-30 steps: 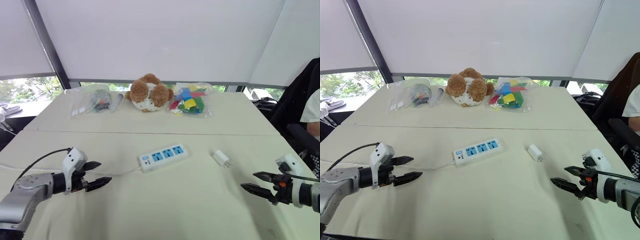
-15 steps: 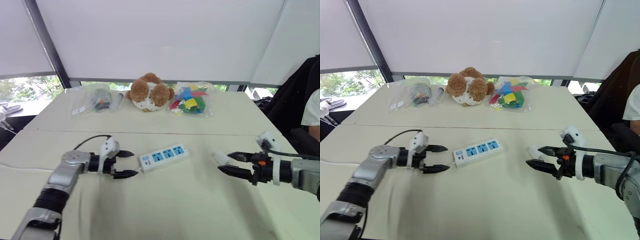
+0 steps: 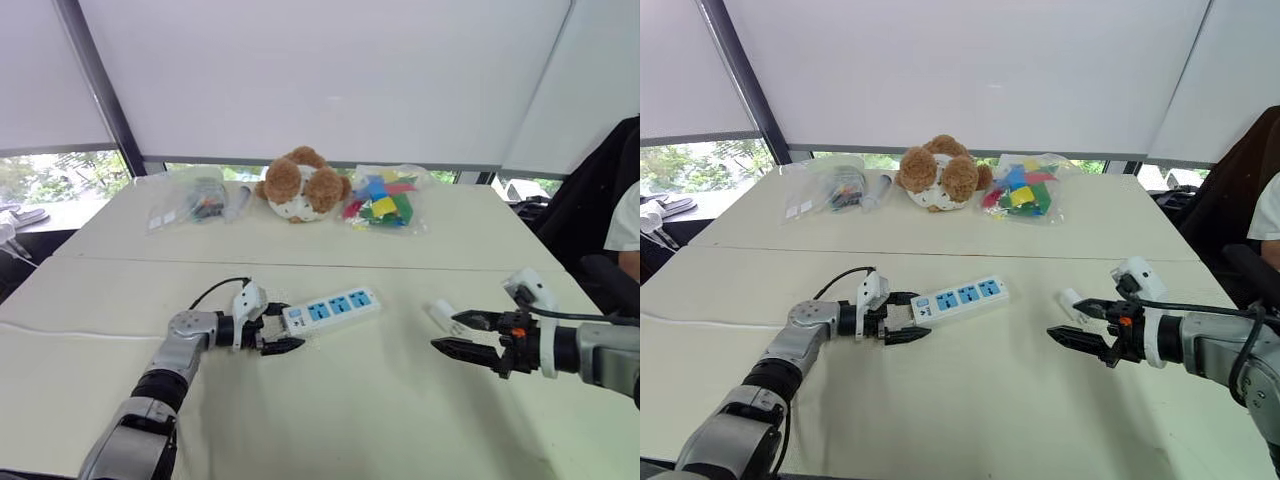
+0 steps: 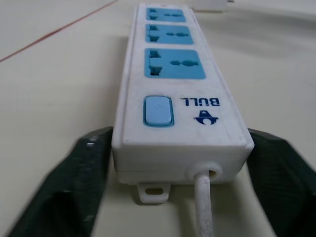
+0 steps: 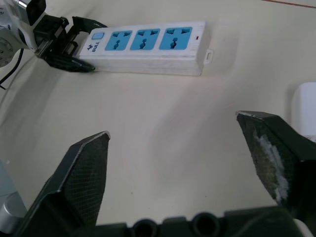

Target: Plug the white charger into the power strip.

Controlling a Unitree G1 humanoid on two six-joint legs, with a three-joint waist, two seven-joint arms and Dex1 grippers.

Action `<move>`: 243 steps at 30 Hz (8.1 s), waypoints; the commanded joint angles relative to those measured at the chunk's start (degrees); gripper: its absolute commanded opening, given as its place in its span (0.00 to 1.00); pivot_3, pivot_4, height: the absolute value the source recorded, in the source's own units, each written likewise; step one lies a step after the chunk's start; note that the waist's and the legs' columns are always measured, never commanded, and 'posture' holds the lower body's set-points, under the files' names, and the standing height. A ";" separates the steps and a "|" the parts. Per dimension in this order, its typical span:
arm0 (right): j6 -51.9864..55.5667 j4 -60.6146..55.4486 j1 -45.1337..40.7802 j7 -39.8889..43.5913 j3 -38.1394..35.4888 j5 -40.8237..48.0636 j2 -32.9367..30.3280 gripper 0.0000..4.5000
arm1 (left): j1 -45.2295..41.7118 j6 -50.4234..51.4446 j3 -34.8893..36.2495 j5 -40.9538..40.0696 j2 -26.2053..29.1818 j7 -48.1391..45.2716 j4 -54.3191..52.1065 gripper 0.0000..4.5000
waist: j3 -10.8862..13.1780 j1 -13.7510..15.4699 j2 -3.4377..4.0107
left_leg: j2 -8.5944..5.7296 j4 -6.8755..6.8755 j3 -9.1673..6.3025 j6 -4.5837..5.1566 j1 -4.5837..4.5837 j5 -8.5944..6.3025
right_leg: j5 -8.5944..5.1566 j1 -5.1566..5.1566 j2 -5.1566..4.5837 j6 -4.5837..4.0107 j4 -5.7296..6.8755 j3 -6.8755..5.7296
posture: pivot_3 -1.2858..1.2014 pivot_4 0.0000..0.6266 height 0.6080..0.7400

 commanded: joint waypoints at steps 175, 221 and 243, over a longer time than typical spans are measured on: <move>-40.55 43.32 -26.07 23.17 5.87 -22.66 28.71 0.16 | -14.65 -14.42 -8.51 12.93 0.71 -8.33 18.66 0.66 | -0.29 -0.50 1.01 | -0.09 -0.06 -0.11 -0.12 0.07 0.08 | 0.05 0.06 -0.01 0.07 0.14 -0.10 | 0.52 0.24 0.99; -57.89 54.17 -23.76 31.37 21.78 -27.49 31.33 0.16 | -15.73 -14.41 -9.11 15.23 2.64 -19.53 21.54 0.66 | -0.28 -2.26 1.00 | -0.04 -0.12 -0.16 -0.11 0.19 0.08 | 0.04 0.14 0.09 0.08 0.14 -0.09 | 0.52 0.24 0.99; -68.69 71.02 -25.03 39.87 26.77 -33.38 33.46 0.16 | -6.29 -9.12 -10.94 9.71 6.84 -21.27 6.33 0.66 | -0.35 -3.49 0.95 | -0.01 -0.27 -0.12 0.10 0.76 -0.05 | -0.04 0.58 0.12 0.03 0.14 -0.01 | 0.52 0.24 0.99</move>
